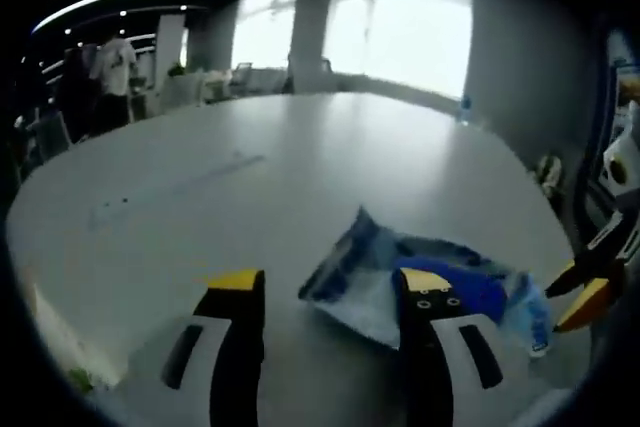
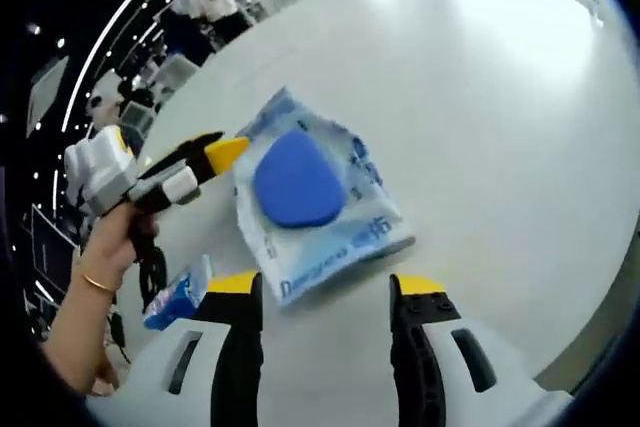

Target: Arrange the tabletop items into an orderly group along one side of the table until the central work area is clear of visible clutter.

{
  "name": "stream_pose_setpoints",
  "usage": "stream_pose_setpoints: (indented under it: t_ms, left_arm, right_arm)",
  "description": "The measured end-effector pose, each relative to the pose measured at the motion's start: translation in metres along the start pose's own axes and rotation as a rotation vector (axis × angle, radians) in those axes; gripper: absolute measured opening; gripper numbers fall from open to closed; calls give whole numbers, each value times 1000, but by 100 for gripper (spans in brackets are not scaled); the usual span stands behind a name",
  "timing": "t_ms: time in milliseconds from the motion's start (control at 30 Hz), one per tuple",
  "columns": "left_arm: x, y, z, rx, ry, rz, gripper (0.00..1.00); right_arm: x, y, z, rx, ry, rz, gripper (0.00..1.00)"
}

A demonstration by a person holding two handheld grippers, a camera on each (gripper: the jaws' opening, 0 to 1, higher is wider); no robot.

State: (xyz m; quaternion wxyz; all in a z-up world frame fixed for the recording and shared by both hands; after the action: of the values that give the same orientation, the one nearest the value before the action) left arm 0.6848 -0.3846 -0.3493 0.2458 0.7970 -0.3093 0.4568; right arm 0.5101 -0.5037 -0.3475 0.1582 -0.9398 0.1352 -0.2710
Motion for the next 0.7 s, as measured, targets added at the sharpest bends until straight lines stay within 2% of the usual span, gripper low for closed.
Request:
stream_pose_setpoints:
  t_ms: [67, 167, 300, 333, 433, 567, 700]
  left_arm:
    - [-3, 0, 2, -6, -16, -14, 41]
    - [-9, -2, 5, -14, -41, -5, 37]
    - [-15, -4, 7, -19, -75, -13, 27]
    - [-16, -4, 7, -19, -75, -16, 23]
    - [-14, -6, 9, -9, -62, -30, 20]
    - [-13, -6, 8, 2, -55, -20, 17]
    - [-14, -7, 8, 13, -65, -19, 14]
  right_arm:
    - [-1, 0, 2, -3, -10, 6, 35]
    - [-3, -4, 4, 21, -29, 17, 36]
    - [-4, -3, 5, 17, -34, 31, 36]
    - [-4, -2, 6, 13, -37, 33, 35]
    - [-5, 0, 7, 5, -38, 45, 32]
    - [-6, 2, 7, -1, -39, 37, 20]
    - [-7, 0, 9, 9, -42, 43, 18]
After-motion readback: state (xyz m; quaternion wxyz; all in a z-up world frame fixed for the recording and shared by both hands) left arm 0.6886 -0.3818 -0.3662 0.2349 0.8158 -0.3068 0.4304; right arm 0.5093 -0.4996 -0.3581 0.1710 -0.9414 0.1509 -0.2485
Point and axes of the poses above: the point that each gripper's makers call its tool centre point, and the gripper's own axes: z roughly forward along the fingers, y roughly to its right, x roughly out of its top, the point moved 4 cm from there along -z, roughly backward along the fingers
